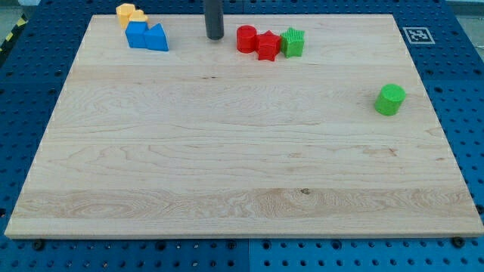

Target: Push the red star to the left of the green circle

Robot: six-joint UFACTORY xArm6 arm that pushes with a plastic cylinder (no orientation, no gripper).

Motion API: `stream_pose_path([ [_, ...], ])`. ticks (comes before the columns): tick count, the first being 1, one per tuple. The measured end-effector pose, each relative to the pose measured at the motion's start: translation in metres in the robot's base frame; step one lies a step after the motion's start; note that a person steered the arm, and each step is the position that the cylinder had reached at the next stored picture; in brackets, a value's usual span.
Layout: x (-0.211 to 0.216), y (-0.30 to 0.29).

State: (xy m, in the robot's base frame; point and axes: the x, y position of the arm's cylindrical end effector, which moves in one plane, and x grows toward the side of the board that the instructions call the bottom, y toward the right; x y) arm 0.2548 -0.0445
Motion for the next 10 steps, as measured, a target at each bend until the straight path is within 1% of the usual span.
stream_pose_path([
  [1,0.004,0.021],
  [3,0.041,0.041],
  [5,0.042,0.058],
  [9,0.043,0.145],
  [10,0.052,0.174],
])
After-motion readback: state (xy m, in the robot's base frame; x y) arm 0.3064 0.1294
